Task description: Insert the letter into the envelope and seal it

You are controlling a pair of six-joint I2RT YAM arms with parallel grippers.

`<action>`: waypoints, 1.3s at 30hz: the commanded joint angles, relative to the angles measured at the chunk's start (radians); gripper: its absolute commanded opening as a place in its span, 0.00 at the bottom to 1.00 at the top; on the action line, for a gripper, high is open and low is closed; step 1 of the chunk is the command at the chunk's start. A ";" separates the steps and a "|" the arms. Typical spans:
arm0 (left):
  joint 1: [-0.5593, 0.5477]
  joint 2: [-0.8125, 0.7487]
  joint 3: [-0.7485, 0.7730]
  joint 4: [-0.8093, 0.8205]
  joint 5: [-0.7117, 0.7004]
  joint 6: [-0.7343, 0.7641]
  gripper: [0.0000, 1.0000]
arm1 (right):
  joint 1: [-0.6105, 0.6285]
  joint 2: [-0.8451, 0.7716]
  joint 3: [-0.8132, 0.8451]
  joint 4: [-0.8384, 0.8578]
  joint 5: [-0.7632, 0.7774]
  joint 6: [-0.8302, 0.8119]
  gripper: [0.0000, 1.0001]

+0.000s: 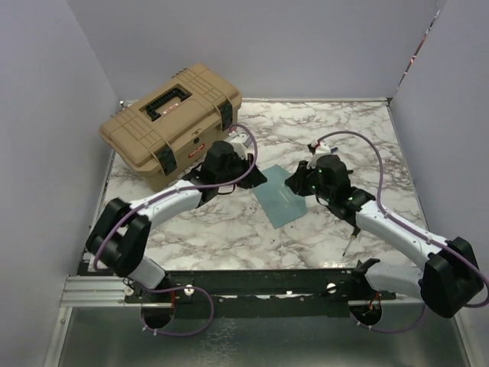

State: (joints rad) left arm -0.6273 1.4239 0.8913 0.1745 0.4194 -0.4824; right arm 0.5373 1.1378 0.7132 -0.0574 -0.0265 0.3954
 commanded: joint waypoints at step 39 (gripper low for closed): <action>-0.006 0.646 0.247 -0.173 -0.278 -0.190 0.00 | 0.181 0.550 0.078 0.341 0.384 -0.188 0.00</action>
State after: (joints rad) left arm -0.6544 1.9942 1.1572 0.1139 0.1452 -0.6624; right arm 0.7120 1.6428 0.7757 0.2394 0.3042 0.2260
